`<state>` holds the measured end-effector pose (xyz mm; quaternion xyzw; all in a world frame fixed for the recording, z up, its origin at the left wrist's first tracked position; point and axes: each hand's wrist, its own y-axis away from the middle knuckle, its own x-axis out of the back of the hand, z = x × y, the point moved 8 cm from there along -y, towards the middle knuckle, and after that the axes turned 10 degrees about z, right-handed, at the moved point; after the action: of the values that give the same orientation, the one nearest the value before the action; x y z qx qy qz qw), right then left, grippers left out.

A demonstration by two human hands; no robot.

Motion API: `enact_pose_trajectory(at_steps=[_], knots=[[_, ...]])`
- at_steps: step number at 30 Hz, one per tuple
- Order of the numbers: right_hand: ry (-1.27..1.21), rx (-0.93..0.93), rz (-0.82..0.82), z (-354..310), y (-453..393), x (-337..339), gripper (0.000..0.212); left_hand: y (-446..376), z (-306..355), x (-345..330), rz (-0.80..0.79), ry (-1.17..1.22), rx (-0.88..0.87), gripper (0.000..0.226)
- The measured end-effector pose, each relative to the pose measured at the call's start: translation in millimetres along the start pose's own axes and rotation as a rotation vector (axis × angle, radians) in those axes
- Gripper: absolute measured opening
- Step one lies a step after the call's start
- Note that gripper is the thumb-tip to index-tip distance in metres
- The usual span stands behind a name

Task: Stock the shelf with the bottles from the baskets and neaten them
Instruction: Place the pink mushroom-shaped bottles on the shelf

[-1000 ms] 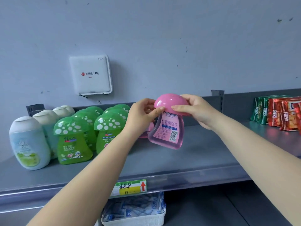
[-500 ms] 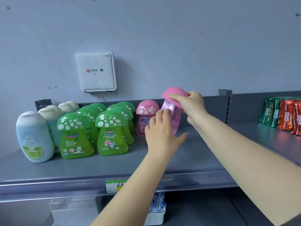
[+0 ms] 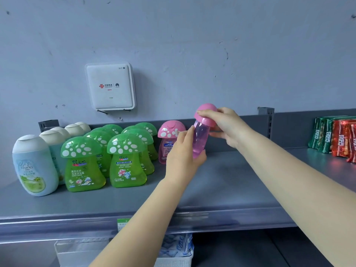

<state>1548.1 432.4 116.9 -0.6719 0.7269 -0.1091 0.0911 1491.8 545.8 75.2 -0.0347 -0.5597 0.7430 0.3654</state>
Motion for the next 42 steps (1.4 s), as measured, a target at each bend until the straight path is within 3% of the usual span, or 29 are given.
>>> enact_pose_trajectory(at_steps=[4, 8, 12, 14, 16, 21, 29, 42], knots=[[0.078, 0.069, -0.174, -2.1, 5.1, -3.0, 0.061, -7.0, -13.8, 7.2, -0.019, 0.278, 0.212, 0.058], [0.145, 0.138, -0.328, 16.2, 10.3, -6.3, 0.069, -5.6, -39.5, 10.1, -0.031, 0.584, 0.461, 0.073], [0.176, 0.163, -0.366, 42.4, 12.9, -12.5, 0.044, -1.7, -43.1, 11.3, -0.089, 0.693, 0.486, 0.042], [0.146, 0.204, -0.326, 45.7, 13.7, -12.9, 0.030, 0.3, -46.7, 10.9, -0.103, 0.710, 0.491, 0.049], [0.121, 0.219, -0.254, 47.5, 12.5, -11.4, 0.025, 2.9, -53.0, 11.7, -0.080, 0.674, 0.512, 0.063], [0.262, 0.296, -0.113, 55.4, 9.7, -24.0, 0.026, 6.0, -62.2, 22.5, 0.046, 0.246, 0.433, 0.044], [0.423, 0.311, -0.054, 76.4, 0.6, -61.1, 0.036, 16.1, -91.9, 7.7, -0.043, -0.105, 0.544, 0.038], [0.534, 0.327, -0.044, 94.9, -11.2, -87.8, 0.036, 19.8, -113.8, 0.2, -0.121, -0.163, 0.580, 0.024]])
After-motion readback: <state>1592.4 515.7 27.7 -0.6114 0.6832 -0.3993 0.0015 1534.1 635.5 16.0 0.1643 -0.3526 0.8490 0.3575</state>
